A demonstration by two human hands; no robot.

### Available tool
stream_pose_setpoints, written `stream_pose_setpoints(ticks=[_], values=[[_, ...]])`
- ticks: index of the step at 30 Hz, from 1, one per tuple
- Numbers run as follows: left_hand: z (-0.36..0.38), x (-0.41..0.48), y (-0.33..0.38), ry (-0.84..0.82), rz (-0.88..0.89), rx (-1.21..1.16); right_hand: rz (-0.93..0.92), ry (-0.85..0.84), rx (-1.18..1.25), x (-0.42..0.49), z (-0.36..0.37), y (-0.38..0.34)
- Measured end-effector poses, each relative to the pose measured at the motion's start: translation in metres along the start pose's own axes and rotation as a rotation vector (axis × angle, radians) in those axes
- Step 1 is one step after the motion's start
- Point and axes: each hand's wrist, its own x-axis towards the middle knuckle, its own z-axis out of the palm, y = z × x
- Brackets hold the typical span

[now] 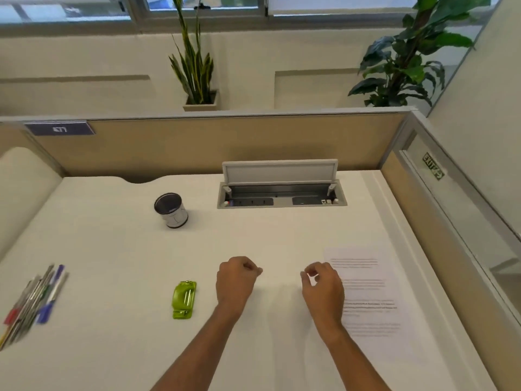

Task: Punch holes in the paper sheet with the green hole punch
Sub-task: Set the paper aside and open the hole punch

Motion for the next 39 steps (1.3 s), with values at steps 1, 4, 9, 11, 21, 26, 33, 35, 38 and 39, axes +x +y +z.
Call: stream_pose_setpoints(ticks=[1, 4, 9, 11, 21, 26, 33, 35, 38, 39], values=[[-0.015, 0.001, -0.008, 0.021, 0.0, -0.004, -0.016, -0.025, 0.02, -0.007, 0.011, -0.014], [-0.059, 0.005, -0.038, 0.073, -0.007, 0.009, -0.07, -0.104, 0.055, -0.032, 0.043, -0.053], [-0.117, 0.019, -0.091, 0.087, -0.008, 0.048, -0.115, -0.219, 0.056, -0.07, 0.09, -0.102], [-0.134, 0.028, -0.112, 0.042, 0.024, 0.092, -0.13, -0.255, 0.047, -0.082, 0.106, -0.117], [-0.16, 0.052, -0.186, -0.283, 0.329, 0.6, -0.104, -0.376, 0.033, -0.113, 0.155, -0.141], [-0.154, 0.064, -0.203, -0.345, 0.491, 0.741, -0.119, -0.42, 0.07, -0.116, 0.166, -0.141], [-0.144, 0.075, -0.212, -0.384, 0.597, 0.809, -0.085, -0.409, 0.074, -0.12, 0.169, -0.132], [-0.143, 0.077, -0.213, -0.376, 0.619, 0.825, -0.071, -0.408, 0.071, -0.121, 0.168, -0.128], [-0.143, 0.079, -0.211, -0.381, 0.639, 0.841, -0.048, -0.406, 0.07, -0.122, 0.166, -0.122], [-0.143, 0.079, -0.209, -0.387, 0.64, 0.841, -0.042, -0.408, 0.069, -0.122, 0.165, -0.12]])
